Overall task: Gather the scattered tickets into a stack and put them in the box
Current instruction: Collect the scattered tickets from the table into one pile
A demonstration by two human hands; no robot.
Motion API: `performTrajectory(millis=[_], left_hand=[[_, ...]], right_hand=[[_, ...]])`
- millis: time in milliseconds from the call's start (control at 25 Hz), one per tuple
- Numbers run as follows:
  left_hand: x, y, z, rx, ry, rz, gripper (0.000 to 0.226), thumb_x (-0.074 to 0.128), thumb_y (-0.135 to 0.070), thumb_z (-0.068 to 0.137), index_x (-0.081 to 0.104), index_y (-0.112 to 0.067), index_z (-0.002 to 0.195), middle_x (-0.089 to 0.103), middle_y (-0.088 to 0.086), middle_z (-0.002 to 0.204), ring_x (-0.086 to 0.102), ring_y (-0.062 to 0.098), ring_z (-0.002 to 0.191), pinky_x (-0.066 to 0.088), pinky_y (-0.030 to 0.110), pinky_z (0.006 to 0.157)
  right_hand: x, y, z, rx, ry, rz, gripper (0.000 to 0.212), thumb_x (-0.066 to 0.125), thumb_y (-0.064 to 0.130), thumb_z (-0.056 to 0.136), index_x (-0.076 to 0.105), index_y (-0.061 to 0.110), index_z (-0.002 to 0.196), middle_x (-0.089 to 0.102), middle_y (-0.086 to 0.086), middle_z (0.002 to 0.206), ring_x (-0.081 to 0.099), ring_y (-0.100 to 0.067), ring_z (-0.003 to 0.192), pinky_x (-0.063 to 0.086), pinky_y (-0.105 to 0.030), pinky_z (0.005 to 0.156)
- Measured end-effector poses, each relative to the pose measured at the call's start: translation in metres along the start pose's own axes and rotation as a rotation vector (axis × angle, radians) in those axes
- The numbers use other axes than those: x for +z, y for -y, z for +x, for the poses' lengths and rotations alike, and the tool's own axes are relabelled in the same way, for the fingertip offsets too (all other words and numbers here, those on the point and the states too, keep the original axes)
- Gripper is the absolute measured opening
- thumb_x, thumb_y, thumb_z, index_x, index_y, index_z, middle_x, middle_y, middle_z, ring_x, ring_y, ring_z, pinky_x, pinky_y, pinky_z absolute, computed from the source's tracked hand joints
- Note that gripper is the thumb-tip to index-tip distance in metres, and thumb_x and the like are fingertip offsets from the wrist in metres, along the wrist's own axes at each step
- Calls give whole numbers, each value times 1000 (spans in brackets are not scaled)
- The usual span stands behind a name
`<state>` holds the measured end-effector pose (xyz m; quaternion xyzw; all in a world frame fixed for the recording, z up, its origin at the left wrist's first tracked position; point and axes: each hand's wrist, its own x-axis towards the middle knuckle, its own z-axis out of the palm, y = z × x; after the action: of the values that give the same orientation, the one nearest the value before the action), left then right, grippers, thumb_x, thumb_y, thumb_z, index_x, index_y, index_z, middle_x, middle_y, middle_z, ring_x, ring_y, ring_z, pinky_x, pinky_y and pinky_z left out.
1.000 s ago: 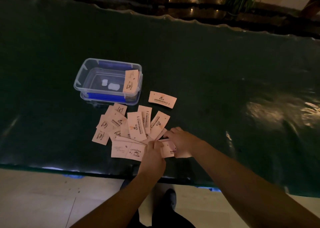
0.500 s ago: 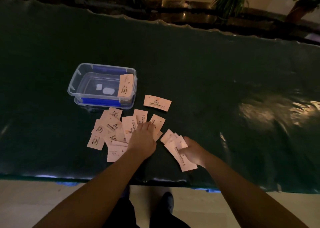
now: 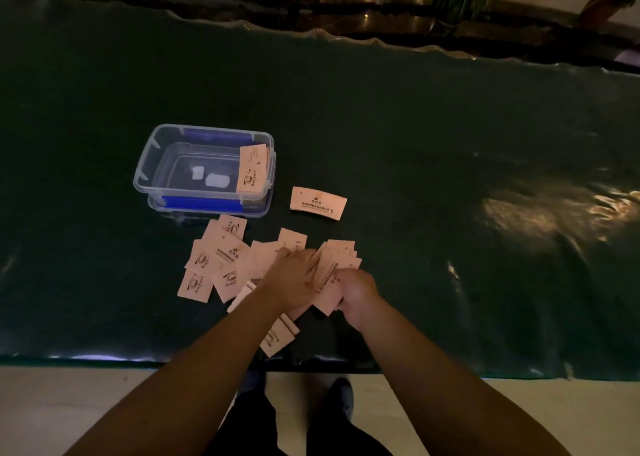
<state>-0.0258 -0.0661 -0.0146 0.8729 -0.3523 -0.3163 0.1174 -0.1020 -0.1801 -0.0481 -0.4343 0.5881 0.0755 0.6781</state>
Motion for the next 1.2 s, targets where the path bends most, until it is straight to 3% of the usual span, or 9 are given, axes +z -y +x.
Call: performTrajectory(millis=[160,360,480,600,680,840,1040,1120,1200], left_hand=[[7,12,-4,-29,-33,-227,59,54,-10,102,40,-22,158,53,4,151,42,23,142,36,40,117],[11,30,-9,-55,-115,-432,51,55,-7,101,52,-27,149,60,0,139,56,15,128,49,35,108],[8,40,-23,-101,-252,-543,40,55,-10,103,60,-27,138,60,-10,130,56,5,116,48,25,99],[9,51,-52,-192,-410,-533,35,62,-17,100,57,-36,129,52,-18,125,56,4,115,54,32,100],[18,58,-71,-283,-386,-476,42,68,-27,97,52,-35,135,48,-15,132,54,9,123,54,34,101],[46,57,-93,-571,-254,-467,85,83,-47,80,37,-27,149,41,1,148,48,22,135,53,49,108],[62,40,-92,-718,-305,-650,87,85,-31,83,32,-19,152,38,8,151,51,28,134,54,44,105],[59,38,-87,-756,-310,-693,81,82,-27,86,33,-21,150,40,8,149,55,28,130,60,40,94],[58,39,-84,-755,-345,-773,66,77,-20,91,39,-21,146,41,8,144,62,30,122,59,25,67]], right_hand=[[10,5,2,30,-67,-109,25,57,11,101,66,10,125,76,-15,110,74,-31,92,63,-42,75],[21,12,-1,56,-98,-196,9,62,10,101,69,10,106,77,-18,105,76,-34,98,64,-49,91],[20,11,1,10,-68,-198,19,65,13,99,70,13,118,78,-13,106,77,-30,95,65,-50,90],[11,15,1,-42,-79,-200,23,61,14,101,68,14,122,78,-10,105,77,-28,93,65,-49,88],[4,21,3,-84,-89,-214,26,59,14,102,65,13,127,76,-11,105,76,-27,92,65,-48,87],[-10,33,1,-103,-98,-280,21,62,16,105,60,21,125,74,-8,105,77,-23,93,66,-41,83],[-23,34,1,-86,-53,-295,26,62,14,104,57,22,128,73,-10,111,76,-24,99,63,-50,96],[-27,33,0,-59,-24,-261,26,63,11,103,59,19,127,73,-11,113,76,-26,103,62,-51,98],[-30,31,-1,-32,25,-236,23,63,8,102,61,15,124,74,-12,114,76,-27,104,60,-53,100]])
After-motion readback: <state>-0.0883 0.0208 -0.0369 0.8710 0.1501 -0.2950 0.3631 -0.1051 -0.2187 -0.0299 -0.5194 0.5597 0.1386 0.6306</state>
